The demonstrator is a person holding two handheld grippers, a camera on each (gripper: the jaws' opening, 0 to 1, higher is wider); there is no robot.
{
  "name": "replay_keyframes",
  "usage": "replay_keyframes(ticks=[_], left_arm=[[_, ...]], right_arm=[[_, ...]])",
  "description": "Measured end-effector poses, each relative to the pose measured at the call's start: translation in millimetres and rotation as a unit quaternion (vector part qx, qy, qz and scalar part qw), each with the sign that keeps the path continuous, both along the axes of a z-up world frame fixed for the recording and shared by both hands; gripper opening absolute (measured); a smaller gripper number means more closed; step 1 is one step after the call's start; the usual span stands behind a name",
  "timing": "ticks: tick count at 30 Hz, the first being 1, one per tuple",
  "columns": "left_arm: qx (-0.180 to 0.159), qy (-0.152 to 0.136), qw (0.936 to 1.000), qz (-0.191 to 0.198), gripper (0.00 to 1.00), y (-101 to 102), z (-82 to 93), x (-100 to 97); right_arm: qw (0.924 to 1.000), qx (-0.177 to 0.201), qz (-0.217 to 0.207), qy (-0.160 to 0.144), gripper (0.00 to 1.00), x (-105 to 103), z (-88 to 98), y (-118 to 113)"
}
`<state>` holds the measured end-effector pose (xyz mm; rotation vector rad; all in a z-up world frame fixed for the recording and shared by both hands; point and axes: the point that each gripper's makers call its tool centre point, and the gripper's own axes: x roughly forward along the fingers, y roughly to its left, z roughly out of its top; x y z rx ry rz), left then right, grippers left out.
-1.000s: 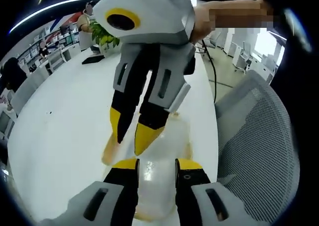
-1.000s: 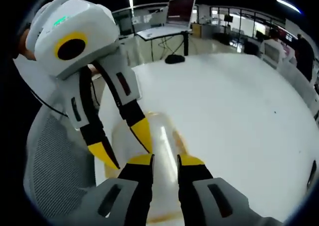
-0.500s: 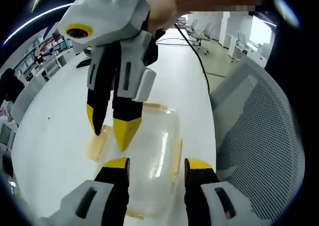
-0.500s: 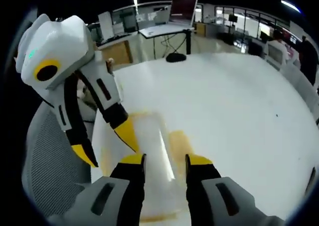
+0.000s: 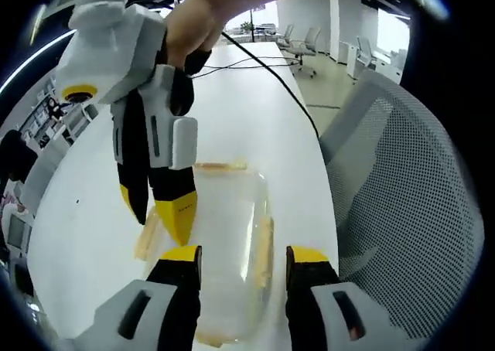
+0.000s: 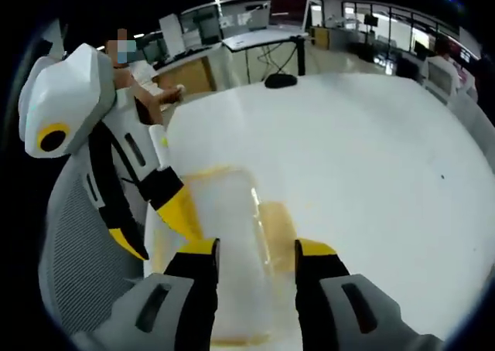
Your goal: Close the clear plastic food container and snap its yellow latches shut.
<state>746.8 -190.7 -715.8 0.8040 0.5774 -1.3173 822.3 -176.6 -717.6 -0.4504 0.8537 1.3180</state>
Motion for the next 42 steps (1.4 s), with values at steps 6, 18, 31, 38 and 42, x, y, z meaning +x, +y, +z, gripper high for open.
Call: replay_keyframes(ticks=[6,18,31,38,42], left_arm=[[0.009,-0.036,0.9991,-0.021,0.35,1,-1.4,1.2],[0.017,-0.069,0.9967,-0.039,0.34,1,-3.2,3.0],[0.012,-0.074,0.9967,-0.03,0.33,0,-4.1,3.8],[0.013,-0.082,0.9962,-0.027,0.31,0,-4.5,6.3],[0.016,-0.088,0.9959,-0.011,0.28,5,-6.0,14.8]], right_arm=[[0.9997,-0.009,0.018,0.015,0.34,-1,-0.8,3],[0.9965,-0.038,0.045,0.059,0.33,-7,-3.6,6],[0.9937,-0.043,0.029,0.1,0.33,-8,-7.1,3],[0.9923,-0.058,0.028,0.106,0.31,-8,-7.8,4],[0.9903,-0.064,0.032,0.119,0.29,-7,-8.4,4]])
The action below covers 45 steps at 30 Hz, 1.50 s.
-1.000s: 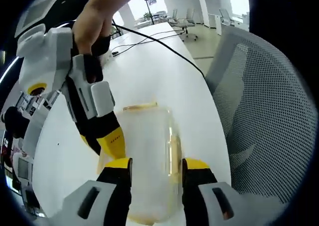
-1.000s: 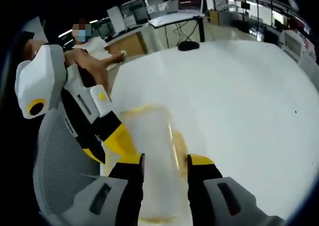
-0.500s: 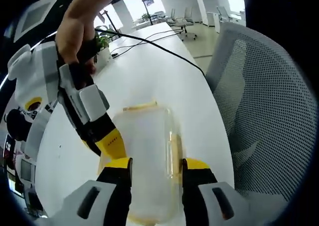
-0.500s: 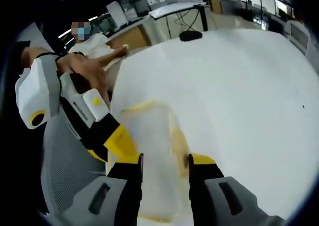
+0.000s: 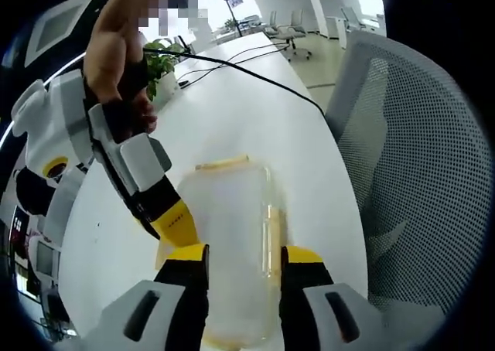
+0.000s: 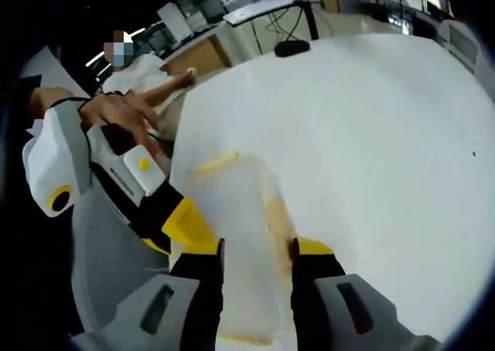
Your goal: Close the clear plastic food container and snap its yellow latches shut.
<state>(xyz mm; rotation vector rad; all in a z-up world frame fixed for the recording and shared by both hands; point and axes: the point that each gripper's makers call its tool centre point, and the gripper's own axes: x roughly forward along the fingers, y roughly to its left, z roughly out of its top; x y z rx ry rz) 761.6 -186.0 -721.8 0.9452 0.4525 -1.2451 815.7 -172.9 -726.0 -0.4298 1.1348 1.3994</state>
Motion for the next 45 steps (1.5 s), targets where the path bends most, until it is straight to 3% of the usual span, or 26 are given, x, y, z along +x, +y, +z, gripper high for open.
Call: replay_keyframes(ticks=[6,22,31,34,45], left_arm=[[-0.006,0.008,0.9999,0.004,0.28,0,-1.2,-0.5],[-0.01,-0.008,0.9999,-0.001,0.3,-4,3.1,-7.9],[-0.027,0.003,0.9995,0.019,0.31,-6,5.8,-9.2],[-0.042,0.023,0.9981,0.04,0.31,-6,7.0,-10.3],[-0.051,0.042,0.995,0.075,0.38,8,15.1,-8.7]], right_arm=[[0.9997,-0.004,0.024,0.007,0.27,-2,-0.1,0],[0.9995,0.027,0.006,-0.018,0.31,-3,2.6,-1],[0.999,0.024,0.01,-0.036,0.31,-2,4.2,1],[0.9987,0.022,0.007,-0.045,0.32,-2,5.0,1],[0.9952,0.044,-0.031,-0.082,0.34,5,12.5,2]])
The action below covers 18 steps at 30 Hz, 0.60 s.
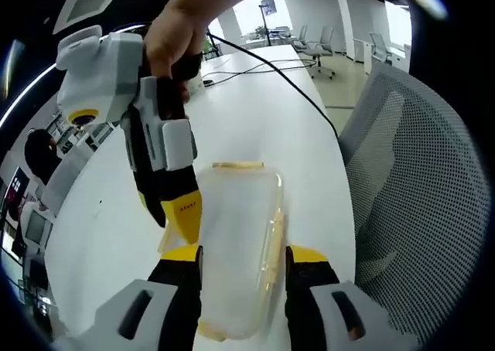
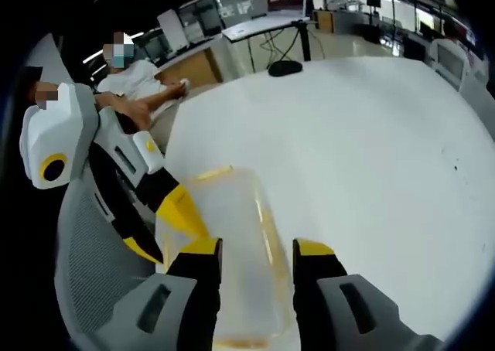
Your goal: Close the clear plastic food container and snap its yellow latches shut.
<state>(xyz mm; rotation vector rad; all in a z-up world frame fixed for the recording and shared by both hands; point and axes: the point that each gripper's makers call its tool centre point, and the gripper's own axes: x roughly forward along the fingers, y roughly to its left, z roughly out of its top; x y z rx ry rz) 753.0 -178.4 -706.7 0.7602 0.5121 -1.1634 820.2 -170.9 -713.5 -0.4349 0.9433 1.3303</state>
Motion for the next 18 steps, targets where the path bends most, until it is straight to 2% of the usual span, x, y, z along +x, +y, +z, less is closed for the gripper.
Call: replay_keyframes(ticks=[7,18], left_arm=[[-0.017,0.011,0.9994,0.028,0.43,8,7.7,2.8],[-0.05,0.032,0.994,0.092,0.58,28,13.9,14.3]], right_arm=[[0.9995,0.012,-0.011,-0.026,0.41,1,8.5,-2],[0.996,0.027,-0.043,-0.074,0.55,-1,20.2,-24]])
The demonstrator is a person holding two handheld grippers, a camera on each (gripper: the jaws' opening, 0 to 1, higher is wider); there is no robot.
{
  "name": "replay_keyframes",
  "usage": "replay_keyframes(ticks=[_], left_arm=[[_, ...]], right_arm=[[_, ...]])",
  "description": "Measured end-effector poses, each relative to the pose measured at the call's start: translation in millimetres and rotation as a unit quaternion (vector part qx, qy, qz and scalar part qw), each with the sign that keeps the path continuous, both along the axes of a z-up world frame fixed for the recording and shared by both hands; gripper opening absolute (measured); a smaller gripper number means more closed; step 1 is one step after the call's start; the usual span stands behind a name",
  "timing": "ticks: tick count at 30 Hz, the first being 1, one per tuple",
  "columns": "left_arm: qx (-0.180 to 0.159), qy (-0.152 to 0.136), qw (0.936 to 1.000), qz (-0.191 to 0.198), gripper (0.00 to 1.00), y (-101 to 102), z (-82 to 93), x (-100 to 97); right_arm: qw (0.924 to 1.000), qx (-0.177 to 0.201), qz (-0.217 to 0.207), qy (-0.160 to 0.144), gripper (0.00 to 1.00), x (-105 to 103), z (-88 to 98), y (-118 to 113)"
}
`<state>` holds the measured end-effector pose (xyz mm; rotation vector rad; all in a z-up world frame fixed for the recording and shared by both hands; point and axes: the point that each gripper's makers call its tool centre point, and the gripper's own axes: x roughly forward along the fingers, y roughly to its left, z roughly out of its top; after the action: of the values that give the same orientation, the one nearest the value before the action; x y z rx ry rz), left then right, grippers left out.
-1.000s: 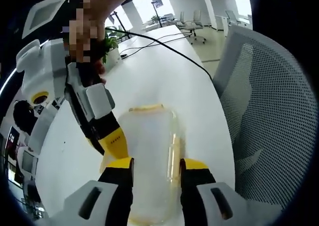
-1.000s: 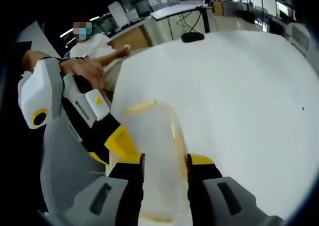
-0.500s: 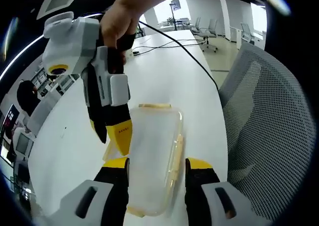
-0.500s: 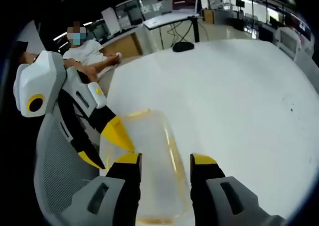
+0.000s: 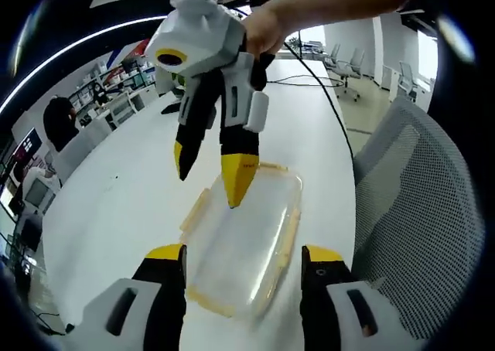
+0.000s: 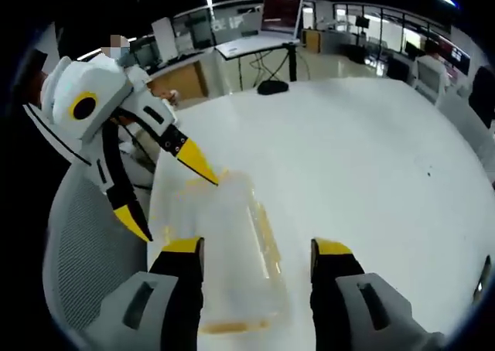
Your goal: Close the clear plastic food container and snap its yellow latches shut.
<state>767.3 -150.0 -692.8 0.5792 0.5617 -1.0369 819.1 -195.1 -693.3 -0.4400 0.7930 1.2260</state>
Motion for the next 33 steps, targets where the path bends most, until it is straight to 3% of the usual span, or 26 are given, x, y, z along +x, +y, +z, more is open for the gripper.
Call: replay_keyframes(ticks=[18,33], left_arm=[[-0.031,0.021,0.9968,0.07,0.73,25,-5.3,13.2],[-0.036,0.02,0.9947,0.094,0.71,36,-15.7,11.1]], right_arm=[[0.9967,0.032,-0.057,-0.048,0.67,-24,7.9,-22],[0.9902,0.047,-0.112,-0.069,0.65,-42,-1.0,-38]])
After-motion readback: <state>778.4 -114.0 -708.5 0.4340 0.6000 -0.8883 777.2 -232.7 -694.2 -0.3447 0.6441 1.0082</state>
